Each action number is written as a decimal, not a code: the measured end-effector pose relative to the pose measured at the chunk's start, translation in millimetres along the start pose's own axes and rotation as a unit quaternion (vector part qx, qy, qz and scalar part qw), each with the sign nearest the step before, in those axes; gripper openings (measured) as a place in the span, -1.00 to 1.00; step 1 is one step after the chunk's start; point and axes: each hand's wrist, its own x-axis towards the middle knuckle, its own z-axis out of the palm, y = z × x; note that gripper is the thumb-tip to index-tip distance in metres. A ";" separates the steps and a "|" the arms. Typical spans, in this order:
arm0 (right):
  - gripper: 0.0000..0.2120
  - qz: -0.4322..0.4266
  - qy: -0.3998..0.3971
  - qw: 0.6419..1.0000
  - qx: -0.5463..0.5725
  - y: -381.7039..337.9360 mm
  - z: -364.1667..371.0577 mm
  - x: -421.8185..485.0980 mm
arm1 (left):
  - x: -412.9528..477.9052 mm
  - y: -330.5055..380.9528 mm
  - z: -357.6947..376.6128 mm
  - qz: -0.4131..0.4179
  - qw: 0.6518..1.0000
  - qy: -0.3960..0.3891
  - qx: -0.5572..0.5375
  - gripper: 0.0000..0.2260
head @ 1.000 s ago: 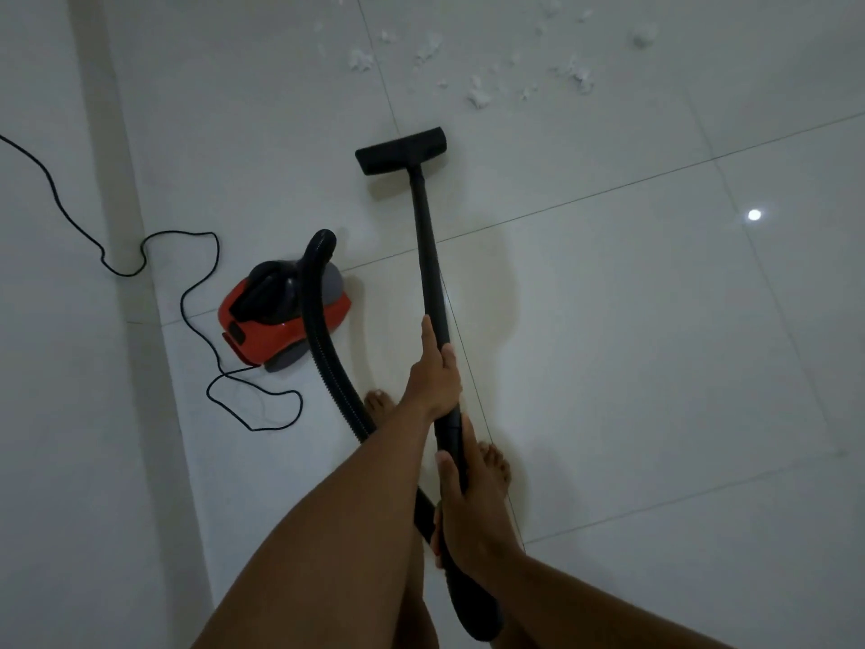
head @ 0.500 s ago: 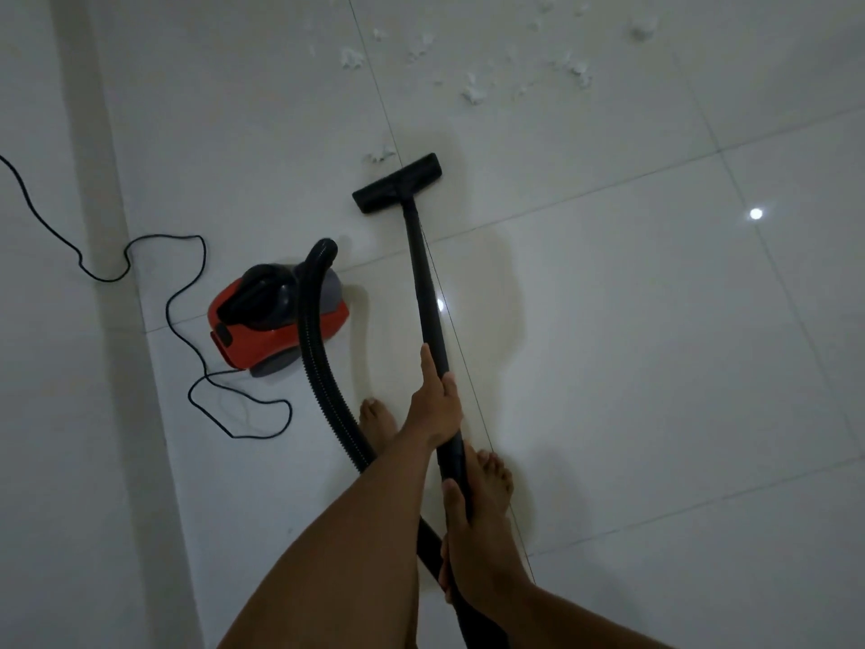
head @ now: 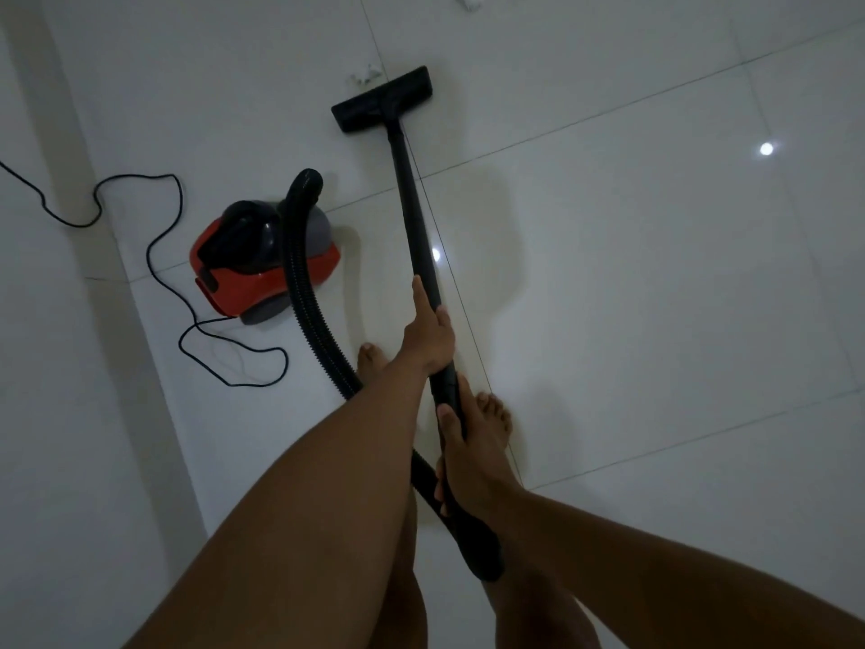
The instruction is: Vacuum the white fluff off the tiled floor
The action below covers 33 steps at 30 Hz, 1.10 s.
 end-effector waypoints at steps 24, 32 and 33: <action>-0.52 -0.015 0.029 0.998 -0.053 10.3 11.1 13.3 | 9.3 -11.3 -2.5 0.008 0.999 0.001 0.032 -0.41; -0.53 -0.036 0.043 0.996 -0.065 2.5 7.9 21.3 | 24.8 -10.7 -3.4 0.014 1.000 0.005 0.019 -0.40; -0.54 -0.030 0.039 0.997 -0.064 -0.5 8.5 22.8 | 26.8 -9.6 -5.0 0.016 1.000 0.007 0.019 -0.40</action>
